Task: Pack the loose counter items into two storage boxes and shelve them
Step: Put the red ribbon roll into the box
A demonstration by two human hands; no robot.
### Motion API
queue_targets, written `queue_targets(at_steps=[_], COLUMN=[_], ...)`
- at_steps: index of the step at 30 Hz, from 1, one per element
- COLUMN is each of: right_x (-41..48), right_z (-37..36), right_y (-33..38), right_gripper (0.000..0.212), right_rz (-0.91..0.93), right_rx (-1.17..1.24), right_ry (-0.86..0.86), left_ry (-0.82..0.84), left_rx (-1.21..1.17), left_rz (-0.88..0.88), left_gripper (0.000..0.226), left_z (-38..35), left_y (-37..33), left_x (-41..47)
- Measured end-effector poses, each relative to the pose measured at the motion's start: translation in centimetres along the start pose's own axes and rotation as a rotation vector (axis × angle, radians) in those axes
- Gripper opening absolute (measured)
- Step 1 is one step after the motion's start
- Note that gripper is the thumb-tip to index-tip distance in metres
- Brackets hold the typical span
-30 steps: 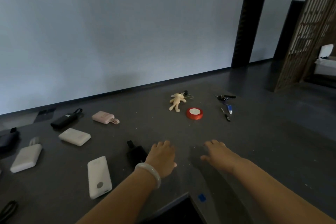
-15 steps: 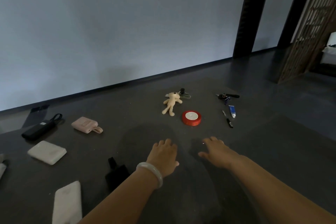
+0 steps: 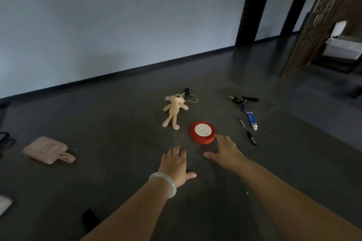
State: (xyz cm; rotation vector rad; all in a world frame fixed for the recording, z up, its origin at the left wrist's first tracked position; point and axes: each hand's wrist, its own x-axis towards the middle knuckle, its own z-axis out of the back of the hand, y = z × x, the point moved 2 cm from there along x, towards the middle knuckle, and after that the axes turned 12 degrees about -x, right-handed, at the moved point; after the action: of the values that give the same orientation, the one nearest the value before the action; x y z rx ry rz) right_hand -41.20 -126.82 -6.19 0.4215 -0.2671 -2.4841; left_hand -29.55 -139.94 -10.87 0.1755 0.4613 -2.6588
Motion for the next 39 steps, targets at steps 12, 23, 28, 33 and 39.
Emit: queue_targets(at_steps=[12, 23, 28, 33, 39], right_x=[12.6, 3.6, -4.2, -11.9, -22.7], right_z=[-3.8, -5.3, -4.6, -2.5, 0.7], right_y=[1.0, -2.1, -5.2, -9.4, -15.9], right_gripper=[0.120, 0.113, 0.110, 0.112, 0.111], right_rz=[-0.038, -0.181, -0.286, -0.360, -0.498], right_rx=[-0.068, -0.055, 0.001, 0.107, 0.130], right_ry=[-0.071, -0.078, -0.080, -0.182, -0.236], left_ry=[0.042, 0.054, 0.022, 0.020, 0.159], left_rx=[-0.139, -0.134, -0.184, -0.205, -0.285], left_rz=[-0.021, 0.055, -0.015, -0.274, -0.534], left_gripper=[0.103, 0.096, 0.074, 0.060, 0.051], left_z=[-3.3, -3.2, -4.3, -5.5, -6.8], left_y=[2.4, 3.1, -1.5, -8.4, -18.6], left_x=[4.3, 3.3, -1.3, -5.3, -9.9])
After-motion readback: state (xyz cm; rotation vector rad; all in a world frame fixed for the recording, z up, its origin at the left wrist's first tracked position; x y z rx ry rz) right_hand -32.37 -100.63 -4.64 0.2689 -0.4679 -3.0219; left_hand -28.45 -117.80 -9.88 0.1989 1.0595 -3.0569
